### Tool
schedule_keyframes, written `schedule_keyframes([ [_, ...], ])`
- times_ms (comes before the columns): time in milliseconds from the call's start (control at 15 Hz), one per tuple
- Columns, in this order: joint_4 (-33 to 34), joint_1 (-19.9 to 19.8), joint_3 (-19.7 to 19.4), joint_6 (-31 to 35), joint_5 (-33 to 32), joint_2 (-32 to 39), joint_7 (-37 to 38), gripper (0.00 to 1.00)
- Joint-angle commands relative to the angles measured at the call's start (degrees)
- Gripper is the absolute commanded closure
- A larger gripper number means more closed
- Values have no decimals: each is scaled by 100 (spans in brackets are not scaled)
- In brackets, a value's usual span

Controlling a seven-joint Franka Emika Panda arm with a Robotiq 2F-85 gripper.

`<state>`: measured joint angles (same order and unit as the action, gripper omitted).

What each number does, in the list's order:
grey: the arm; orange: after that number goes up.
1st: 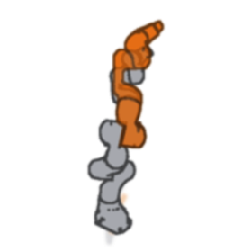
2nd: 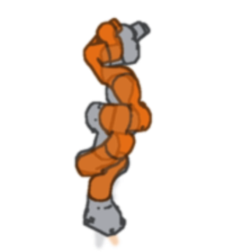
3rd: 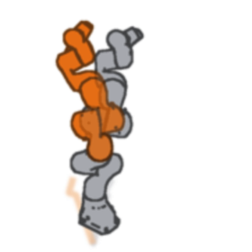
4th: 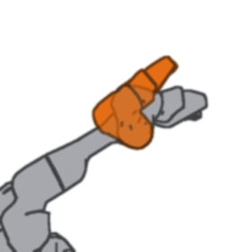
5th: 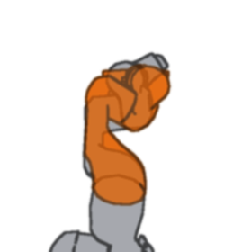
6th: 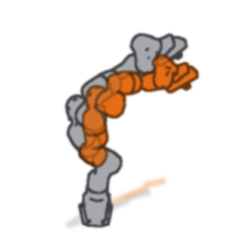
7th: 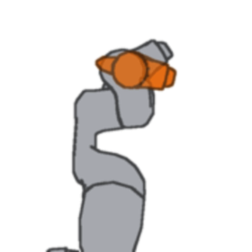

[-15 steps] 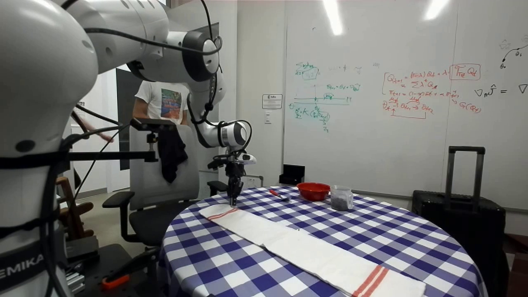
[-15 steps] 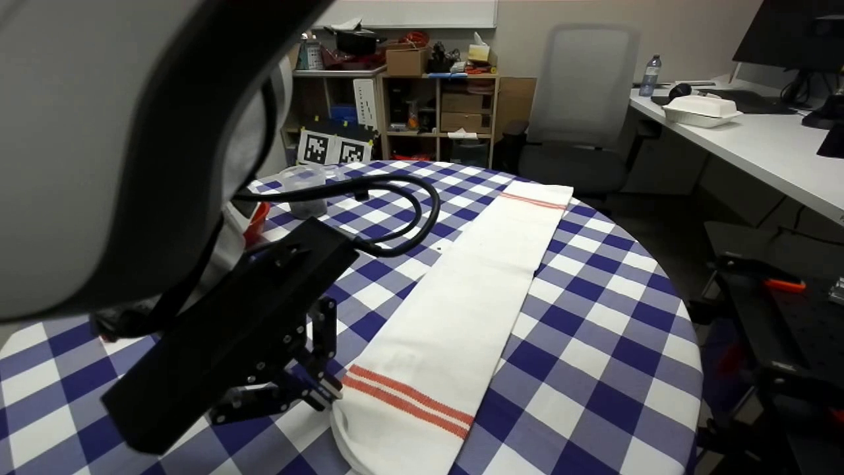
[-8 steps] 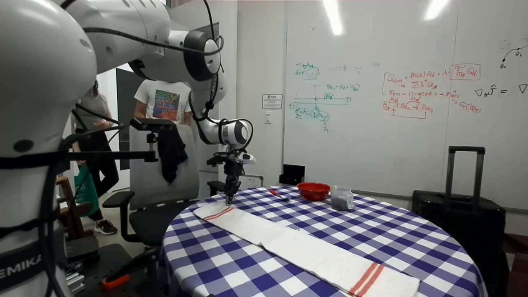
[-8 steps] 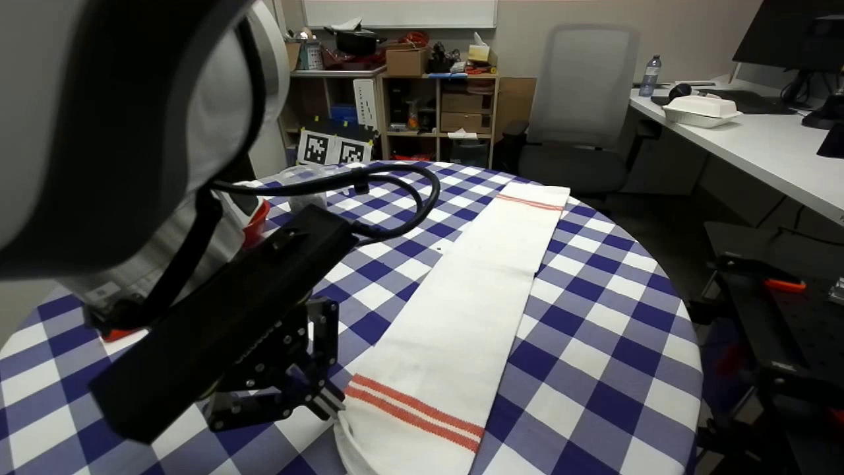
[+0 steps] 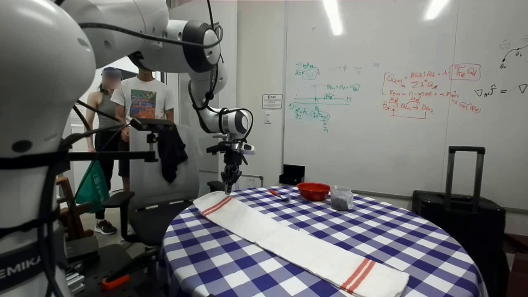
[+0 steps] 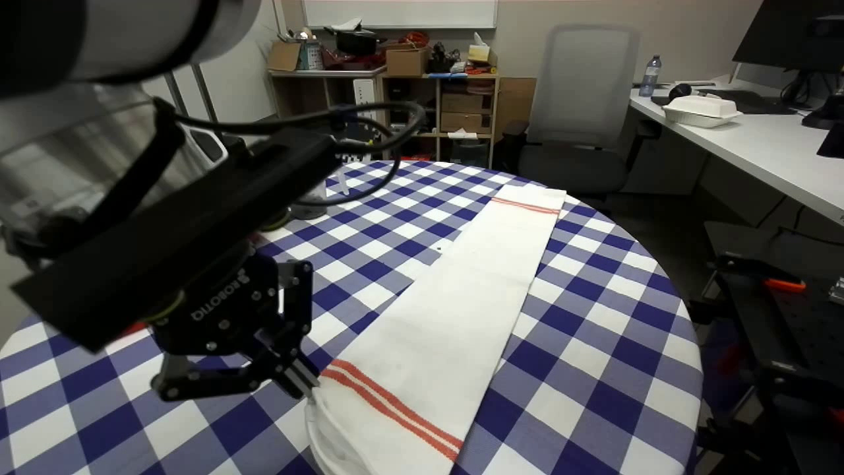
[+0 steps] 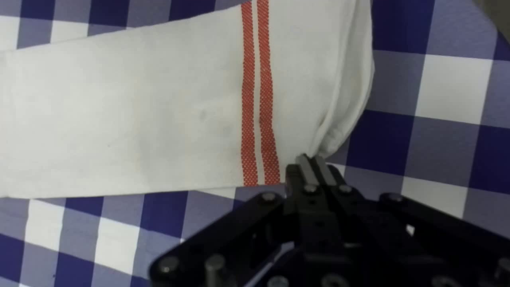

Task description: Fold the towel on the table

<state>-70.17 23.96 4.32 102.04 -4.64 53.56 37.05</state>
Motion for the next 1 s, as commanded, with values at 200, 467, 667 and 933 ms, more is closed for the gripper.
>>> schedule_keyframes([
  [200, -161, -133, 330, -224, 82, -919, -882, 100],
  [467, -105, -148, 464, -462, 50, -1419, -1304, 100],
  [667, -72, -174, 451, -620, 21, -1681, -1523, 100],
  [933, -144, -280, 397, -733, -9, -1984, -1734, 100],
])
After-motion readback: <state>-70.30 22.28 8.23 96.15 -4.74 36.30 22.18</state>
